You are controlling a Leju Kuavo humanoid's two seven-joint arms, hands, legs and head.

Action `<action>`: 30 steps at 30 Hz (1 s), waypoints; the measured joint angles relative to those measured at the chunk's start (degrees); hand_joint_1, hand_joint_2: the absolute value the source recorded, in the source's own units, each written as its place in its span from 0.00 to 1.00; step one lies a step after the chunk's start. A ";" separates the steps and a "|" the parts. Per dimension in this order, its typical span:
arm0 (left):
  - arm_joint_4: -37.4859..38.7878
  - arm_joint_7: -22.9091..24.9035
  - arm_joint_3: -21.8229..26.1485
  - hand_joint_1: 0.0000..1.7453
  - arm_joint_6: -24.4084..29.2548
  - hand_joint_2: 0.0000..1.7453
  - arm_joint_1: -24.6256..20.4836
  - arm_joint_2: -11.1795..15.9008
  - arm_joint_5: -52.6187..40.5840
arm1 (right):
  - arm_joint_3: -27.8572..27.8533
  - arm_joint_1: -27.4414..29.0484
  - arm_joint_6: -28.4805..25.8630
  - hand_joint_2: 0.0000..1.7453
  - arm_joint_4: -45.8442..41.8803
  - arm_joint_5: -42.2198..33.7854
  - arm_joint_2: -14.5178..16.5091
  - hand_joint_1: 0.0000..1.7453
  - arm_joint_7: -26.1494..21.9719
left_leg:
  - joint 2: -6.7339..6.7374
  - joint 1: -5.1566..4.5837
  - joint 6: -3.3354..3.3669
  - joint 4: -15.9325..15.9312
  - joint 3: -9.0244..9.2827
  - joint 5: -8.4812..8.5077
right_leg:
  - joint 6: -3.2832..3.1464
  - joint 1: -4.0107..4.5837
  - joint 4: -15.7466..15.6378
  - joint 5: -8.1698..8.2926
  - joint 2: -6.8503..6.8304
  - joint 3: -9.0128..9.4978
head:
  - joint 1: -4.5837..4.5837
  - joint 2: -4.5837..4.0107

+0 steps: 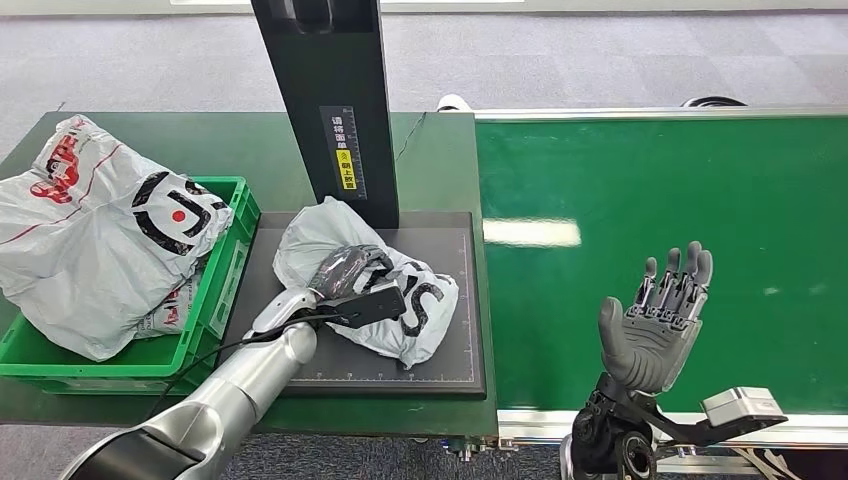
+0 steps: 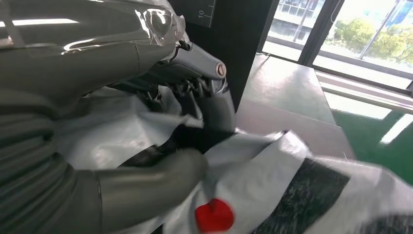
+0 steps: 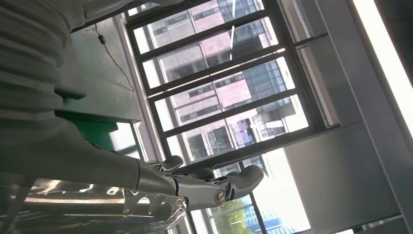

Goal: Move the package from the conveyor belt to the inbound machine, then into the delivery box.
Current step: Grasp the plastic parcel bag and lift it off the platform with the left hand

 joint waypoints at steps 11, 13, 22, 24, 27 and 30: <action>0.19 -6.64 0.51 1.00 9.35 1.00 0.28 0.10 6.91 | -0.96 0.86 -0.08 1.00 -0.55 -0.06 0.00 0.00 0.00 | 0.01 0.00 0.00 0.00 -0.04 -0.01 | 0.00 0.00 0.00 0.00 0.01 -0.04 | 0.00 0.00; -1.91 -11.06 1.83 1.00 13.00 1.00 1.51 0.05 11.90 | -1.02 1.05 -0.43 1.00 -0.62 -0.13 0.00 0.00 0.00 | 0.01 0.00 0.00 0.00 -0.06 -0.01 | 0.00 0.00 0.00 0.00 0.01 -0.06 | 0.00 0.00; -29.27 -20.59 9.49 1.00 15.15 1.00 12.11 2.02 41.61 | -1.36 1.29 -0.90 1.00 -0.48 -0.08 0.00 0.00 0.00 | 0.01 0.01 -0.01 -0.01 -0.13 -0.01 | 0.00 0.01 0.01 -0.02 0.01 -0.12 | -0.01 0.00; -34.45 -20.67 10.18 1.00 15.10 1.00 14.18 2.68 42.52 | -1.42 1.26 -0.90 1.00 -0.43 -0.03 0.00 0.00 0.00 | -0.02 0.01 -0.01 -0.01 -0.16 -0.01 | 0.01 0.01 0.01 -0.04 -0.03 -0.12 | 0.00 0.00; -39.39 -20.68 10.74 1.00 15.04 1.00 16.07 3.34 42.86 | -1.43 1.24 -0.90 1.00 -0.40 0.00 0.00 0.00 0.00 | -0.02 0.00 -0.01 -0.01 -0.18 -0.01 | 0.01 0.01 0.01 -0.04 -0.03 -0.12 | 0.00 0.00; -42.48 -20.68 11.10 1.00 15.18 1.00 17.12 3.76 43.41 | -1.44 1.23 -0.90 1.00 -0.34 0.01 0.00 0.00 0.00 | -0.02 0.00 -0.01 -0.01 -0.18 -0.01 | 0.01 0.00 0.01 -0.04 -0.03 -0.11 | 0.01 0.00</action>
